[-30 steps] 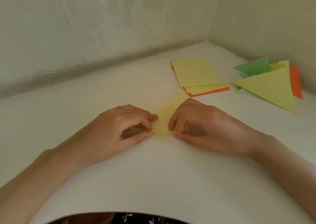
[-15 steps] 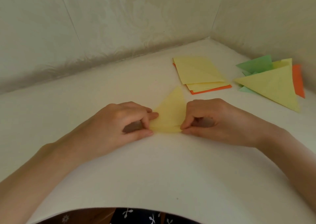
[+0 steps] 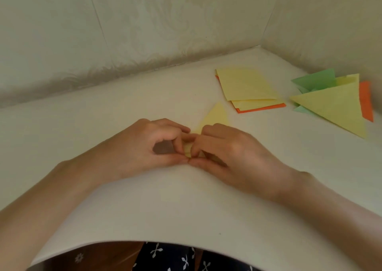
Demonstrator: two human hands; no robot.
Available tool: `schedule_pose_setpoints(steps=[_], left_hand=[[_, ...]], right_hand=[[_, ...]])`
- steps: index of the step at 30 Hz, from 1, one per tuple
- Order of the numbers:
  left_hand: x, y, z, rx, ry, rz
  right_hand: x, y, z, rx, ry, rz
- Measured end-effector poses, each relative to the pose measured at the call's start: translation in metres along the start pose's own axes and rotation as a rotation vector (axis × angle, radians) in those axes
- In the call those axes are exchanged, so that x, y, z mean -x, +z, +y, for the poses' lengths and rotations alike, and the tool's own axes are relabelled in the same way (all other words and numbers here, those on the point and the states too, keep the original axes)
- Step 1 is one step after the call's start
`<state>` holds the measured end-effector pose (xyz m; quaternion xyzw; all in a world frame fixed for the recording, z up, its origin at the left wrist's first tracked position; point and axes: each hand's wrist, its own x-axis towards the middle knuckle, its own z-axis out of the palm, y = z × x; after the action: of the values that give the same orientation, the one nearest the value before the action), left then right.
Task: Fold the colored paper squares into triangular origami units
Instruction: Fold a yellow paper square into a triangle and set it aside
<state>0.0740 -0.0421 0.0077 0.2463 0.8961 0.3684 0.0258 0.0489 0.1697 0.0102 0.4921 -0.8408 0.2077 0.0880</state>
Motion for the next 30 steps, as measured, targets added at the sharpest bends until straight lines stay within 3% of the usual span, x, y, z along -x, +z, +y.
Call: schedule_pose_setpoints(steps=[7, 15, 20, 23, 30], left_hand=[[0.004, -0.007, -0.002, 0.150, -0.058, -0.110], [0.015, -0.003, -0.006, -0.115, 0.134, -0.122], [0.019, -0.004, -0.004, -0.294, 0.312, -0.055], [0.022, -0.006, -0.003, -0.298, 0.339, -0.056], [0.027, -0.003, -0.004, -0.239, 0.334, -0.057]], right_hand=[[0.005, -0.012, 0.015, -0.134, -0.021, -0.072], [0.004, -0.002, 0.001, -0.113, -0.005, -0.055], [0.004, -0.006, 0.004, -0.318, 0.154, -0.072], [0.003, -0.005, 0.004, -0.388, 0.272, -0.086], [0.000, -0.003, -0.002, -0.286, 0.294, -0.110]])
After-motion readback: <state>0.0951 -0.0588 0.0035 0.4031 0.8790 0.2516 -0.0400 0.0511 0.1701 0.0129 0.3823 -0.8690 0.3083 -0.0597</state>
